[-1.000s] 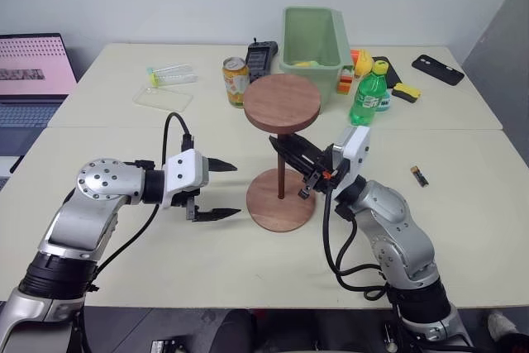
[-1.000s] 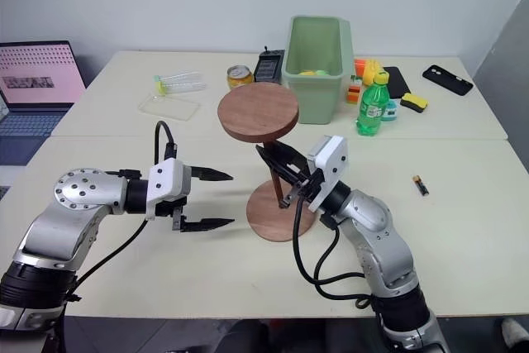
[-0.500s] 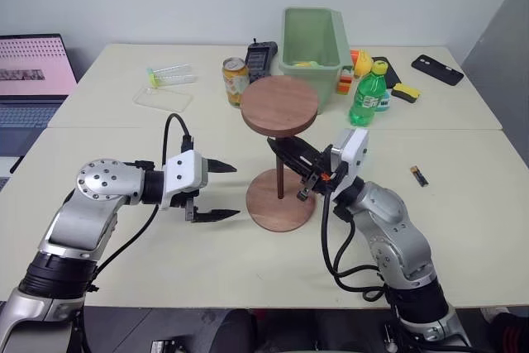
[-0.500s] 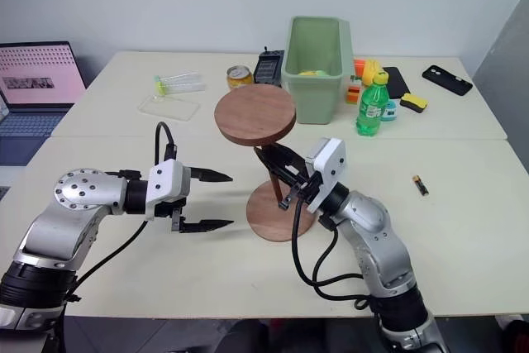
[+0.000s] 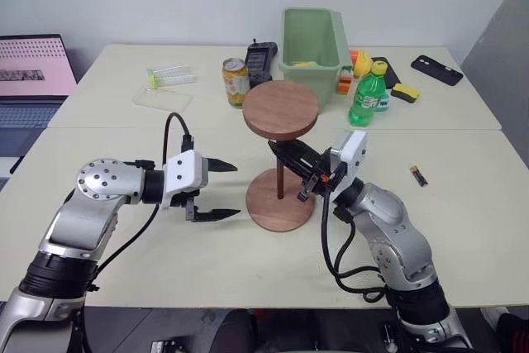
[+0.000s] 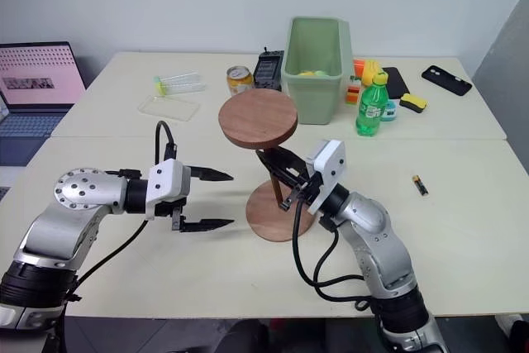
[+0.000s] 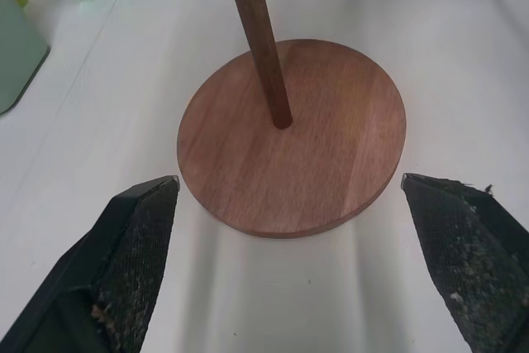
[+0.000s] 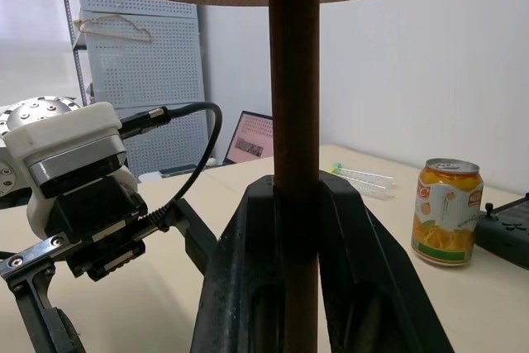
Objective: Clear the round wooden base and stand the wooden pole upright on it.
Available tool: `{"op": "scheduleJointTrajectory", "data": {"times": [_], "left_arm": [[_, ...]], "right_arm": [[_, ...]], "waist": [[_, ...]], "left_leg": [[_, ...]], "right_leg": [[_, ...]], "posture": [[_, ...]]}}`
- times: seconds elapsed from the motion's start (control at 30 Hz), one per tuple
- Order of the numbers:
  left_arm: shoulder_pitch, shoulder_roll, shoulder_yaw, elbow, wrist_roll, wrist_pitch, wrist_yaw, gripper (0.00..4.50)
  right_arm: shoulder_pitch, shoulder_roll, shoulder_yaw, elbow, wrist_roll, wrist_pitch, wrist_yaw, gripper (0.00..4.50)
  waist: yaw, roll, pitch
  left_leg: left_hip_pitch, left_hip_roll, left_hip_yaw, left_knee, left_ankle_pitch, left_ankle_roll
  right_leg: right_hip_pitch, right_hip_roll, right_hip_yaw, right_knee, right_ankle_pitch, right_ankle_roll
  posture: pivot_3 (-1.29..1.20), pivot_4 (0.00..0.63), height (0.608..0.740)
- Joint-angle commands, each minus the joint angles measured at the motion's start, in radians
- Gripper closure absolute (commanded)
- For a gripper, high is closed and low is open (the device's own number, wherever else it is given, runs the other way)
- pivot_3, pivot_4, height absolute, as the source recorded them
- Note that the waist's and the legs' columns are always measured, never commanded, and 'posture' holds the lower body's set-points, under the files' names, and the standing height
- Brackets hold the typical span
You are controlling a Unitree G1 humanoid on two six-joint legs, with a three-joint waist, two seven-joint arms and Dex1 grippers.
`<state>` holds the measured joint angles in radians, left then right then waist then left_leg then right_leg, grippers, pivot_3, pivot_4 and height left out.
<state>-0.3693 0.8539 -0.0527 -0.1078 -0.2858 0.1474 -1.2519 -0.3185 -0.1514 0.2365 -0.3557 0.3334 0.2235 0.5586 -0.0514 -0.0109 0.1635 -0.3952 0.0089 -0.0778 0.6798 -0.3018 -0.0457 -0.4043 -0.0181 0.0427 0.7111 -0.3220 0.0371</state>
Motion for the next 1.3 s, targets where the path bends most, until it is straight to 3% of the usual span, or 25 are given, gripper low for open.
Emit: {"op": "scheduleJointTrajectory", "data": {"times": [0.03, 0.4, 0.57, 0.8, 0.83, 0.9, 1.23, 1.3], "left_arm": [[-0.016, 0.000, 0.007, -0.026, -0.007, 0.003, 0.005, 0.00], [-0.016, -0.002, 0.009, -0.038, -0.008, 0.016, 0.010, 0.00], [-0.012, -0.005, 0.009, -0.040, -0.005, 0.014, 0.012, 0.00], [-0.012, -0.007, 0.008, -0.041, -0.006, 0.015, 0.013, 0.00], [-0.012, -0.007, 0.007, -0.041, -0.005, 0.014, 0.013, 0.00], [-0.012, -0.007, 0.006, -0.042, -0.005, 0.013, 0.011, 0.00], [-0.011, -0.012, 0.009, -0.048, -0.008, 0.015, 0.020, 0.00], [-0.011, -0.015, 0.016, -0.049, -0.013, 0.022, 0.030, 0.00]], "right_arm": [[0.026, -0.016, 0.018, 0.044, -0.026, 0.038, -0.008, 4.29], [0.056, -0.055, 0.040, 0.082, -0.040, 0.070, 0.000, 4.29], [0.048, -0.054, 0.038, 0.077, -0.031, 0.094, -0.009, 4.29], [0.034, -0.043, 0.030, 0.051, 0.000, 0.125, -0.020, 4.29], [0.033, -0.042, 0.028, 0.048, 0.001, 0.123, -0.020, 3.59], [0.031, -0.042, 0.026, 0.042, 0.003, 0.124, -0.017, 3.28], [0.048, -0.088, 0.036, -0.001, 0.000, 0.152, 0.027, 0.91], [0.051, -0.107, 0.031, -0.012, -0.004, 0.159, 0.033, 0.91]], "waist": [[0.000, 0.000, 0.000], [0.001, -0.002, -0.004], [0.003, -0.001, -0.004], [0.003, -0.002, -0.004], [0.003, -0.002, -0.004], [0.004, -0.002, -0.004], [0.003, -0.001, -0.002], [0.005, -0.001, -0.002]], "left_leg": [[0.000, 0.000, 0.000, 0.000, 0.000, 0.000], [0.003, 0.000, 0.000, 0.000, 0.000, 0.000], [0.017, 0.000, -0.002, -0.003, -0.001, 0.001], [0.019, 0.001, -0.002, -0.003, -0.001, 0.001], [0.019, 0.001, -0.002, -0.003, -0.001, 0.001], [0.018, 0.001, -0.002, -0.003, -0.001, 0.001], [0.013, 0.000, -0.002, -0.003, -0.001, 0.001], [0.013, 0.000, -0.002, -0.003, -0.001, 0.001]], "right_leg": [[0.000, 0.000, 0.000, 0.000, 0.000, 0.000], [0.003, 0.000, 0.000, 0.000, 0.000, 0.000], [0.019, 0.001, -0.002, -0.007, -0.001, 0.000], [0.021, 0.002, -0.002, -0.007, -0.001, 0.000], [0.021, 0.002, -0.002, -0.007, -0.001, 0.000], [0.021, 0.002, -0.002, -0.007, -0.001, 0.000], [0.016, 0.002, -0.001, -0.008, 0.000, 0.000], [0.016, 0.002, -0.001, -0.008, 0.000, 0.000]], "posture": [[0.00, 0.150, 0.740], [0.00, 0.150, 0.740], [0.00, 0.150, 0.740], [0.00, 0.150, 0.740], [0.00, 0.150, 0.740], [0.00, 0.150, 0.740], [0.00, 0.150, 0.740], [0.00, 0.150, 0.740]]}}
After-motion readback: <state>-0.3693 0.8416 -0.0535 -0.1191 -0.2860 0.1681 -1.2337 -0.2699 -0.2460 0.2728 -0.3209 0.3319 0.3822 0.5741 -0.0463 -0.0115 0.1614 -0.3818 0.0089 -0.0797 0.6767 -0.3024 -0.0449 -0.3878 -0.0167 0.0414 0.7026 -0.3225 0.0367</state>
